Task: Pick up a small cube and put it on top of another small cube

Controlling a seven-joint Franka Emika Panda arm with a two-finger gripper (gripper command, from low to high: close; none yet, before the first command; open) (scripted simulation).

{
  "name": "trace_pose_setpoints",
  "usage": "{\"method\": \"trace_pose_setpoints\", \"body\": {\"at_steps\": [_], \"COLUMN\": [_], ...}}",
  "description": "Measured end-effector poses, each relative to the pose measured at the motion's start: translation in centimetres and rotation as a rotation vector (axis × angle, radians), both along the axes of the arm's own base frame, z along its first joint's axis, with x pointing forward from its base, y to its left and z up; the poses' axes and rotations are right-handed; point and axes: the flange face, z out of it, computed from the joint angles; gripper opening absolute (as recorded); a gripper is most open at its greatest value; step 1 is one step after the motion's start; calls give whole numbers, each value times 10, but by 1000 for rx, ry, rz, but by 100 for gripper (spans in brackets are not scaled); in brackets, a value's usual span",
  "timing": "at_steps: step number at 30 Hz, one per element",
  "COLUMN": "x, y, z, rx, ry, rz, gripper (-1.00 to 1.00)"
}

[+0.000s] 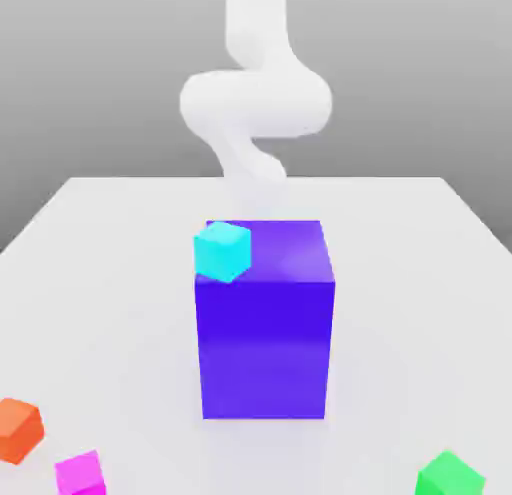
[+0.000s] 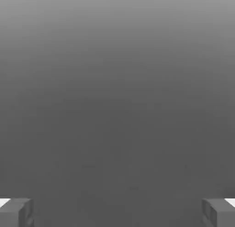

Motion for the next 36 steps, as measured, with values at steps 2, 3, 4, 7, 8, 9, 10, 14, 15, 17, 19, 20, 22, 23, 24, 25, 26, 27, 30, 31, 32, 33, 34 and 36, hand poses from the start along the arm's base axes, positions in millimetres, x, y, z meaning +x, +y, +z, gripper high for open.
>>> {"method": "trace_pose_setpoints", "body": {"at_steps": [2,3,4,7,8,9,10,14,15,17,19,20,22,23,24,25,26,27,30,31,32,33,34,36], "x": [26,38,49,79,88,96,104,128,133,139,143,144,145,145,143,141,139,135,124,123,122,122,121,120], "y": [-12,-17,-23,-40,-46,-52,-57,-81,-87,-101,-116,-123,-134,-139,-144,-150,-156,-162,-178,-181,-182,-182,-182,-182], "z": [-26,-40,-54,-97,-112,-128,-143,-209,-226,-261,-295,-313,-348,-365,-383,-400,-418,-435,-484,-499,-514,-529,-544,-552], "rx": [-14,-21,-27,-44,-50,-56,-61,-83,-88,-98,-107,-112,-123,-129,-134,-140,-145,-150,-164,-166,-167,-168,-167,-166], "ry": [52,77,102,173,197,221,244,337,361,407,454,478,525,548,572,596,620,644,708,716,720,721,722,723], "rz": [29,43,56,96,108,121,134,184,197,219,240,251,280,295,309,324,337,351,388,393,395,396,397,397], "gripper": [0,0,0,0,0,0,0,0,0,0,0,0,0,0,0,0,0,0,0,0,0,0,0,-100]}}
